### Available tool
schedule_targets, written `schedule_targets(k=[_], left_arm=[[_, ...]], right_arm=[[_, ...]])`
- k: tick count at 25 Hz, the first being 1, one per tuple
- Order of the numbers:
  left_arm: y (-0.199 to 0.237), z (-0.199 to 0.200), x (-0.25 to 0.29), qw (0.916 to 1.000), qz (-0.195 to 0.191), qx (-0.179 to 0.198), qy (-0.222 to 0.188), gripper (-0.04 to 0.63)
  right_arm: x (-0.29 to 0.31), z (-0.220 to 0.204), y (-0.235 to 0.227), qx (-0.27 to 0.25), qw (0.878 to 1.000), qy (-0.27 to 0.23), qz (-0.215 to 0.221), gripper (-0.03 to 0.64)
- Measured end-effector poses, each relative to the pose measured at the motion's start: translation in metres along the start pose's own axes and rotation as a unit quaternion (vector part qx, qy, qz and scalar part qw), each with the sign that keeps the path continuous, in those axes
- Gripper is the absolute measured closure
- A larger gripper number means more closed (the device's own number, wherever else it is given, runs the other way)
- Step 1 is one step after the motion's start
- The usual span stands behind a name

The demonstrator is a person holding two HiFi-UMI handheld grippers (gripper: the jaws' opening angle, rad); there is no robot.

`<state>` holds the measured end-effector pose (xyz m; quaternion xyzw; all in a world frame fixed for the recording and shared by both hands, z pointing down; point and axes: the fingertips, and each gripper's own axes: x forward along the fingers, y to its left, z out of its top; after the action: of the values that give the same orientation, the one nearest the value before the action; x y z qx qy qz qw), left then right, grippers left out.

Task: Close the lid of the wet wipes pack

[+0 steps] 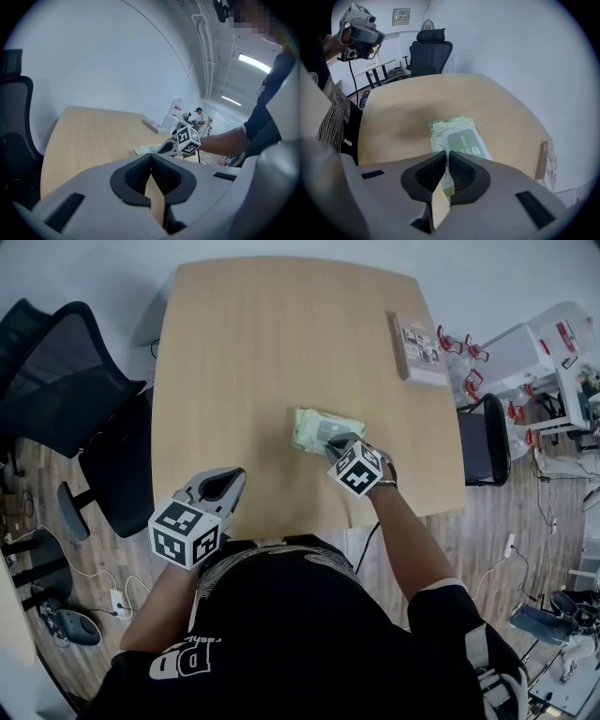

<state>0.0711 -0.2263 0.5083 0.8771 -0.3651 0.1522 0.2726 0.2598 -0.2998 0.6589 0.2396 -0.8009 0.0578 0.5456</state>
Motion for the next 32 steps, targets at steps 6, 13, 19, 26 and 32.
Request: schedule_targets(k=[6, 13, 19, 26, 32], left_arm=[[0.003, 0.001, 0.001, 1.0, 0.0, -0.001, 0.0, 0.578], [-0.001, 0.004, 0.0, 1.0, -0.004, 0.0, -0.004, 0.578], [0.005, 0.002, -0.006, 0.9999, -0.008, 0.001, -0.006, 0.578], [0.011, -0.001, -0.017, 0.9993, -0.035, 0.013, -0.005, 0.578], [0.023, 0.008, -0.024, 0.9977, -0.06, 0.028, -0.01, 0.578]], right_arm=[[0.005, -0.001, 0.0, 0.005, 1.0, 0.006, 0.019, 0.591], [0.005, -0.002, -0.001, 0.029, 0.999, 0.004, 0.037, 0.595], [0.005, -0.001, -0.002, 0.075, 0.996, -0.034, 0.015, 0.595], [0.0, 0.0, -0.002, 0.14, 0.988, -0.051, -0.036, 0.594], [-0.037, 0.026, -0.001, 0.206, 0.969, -0.111, -0.083, 0.598]])
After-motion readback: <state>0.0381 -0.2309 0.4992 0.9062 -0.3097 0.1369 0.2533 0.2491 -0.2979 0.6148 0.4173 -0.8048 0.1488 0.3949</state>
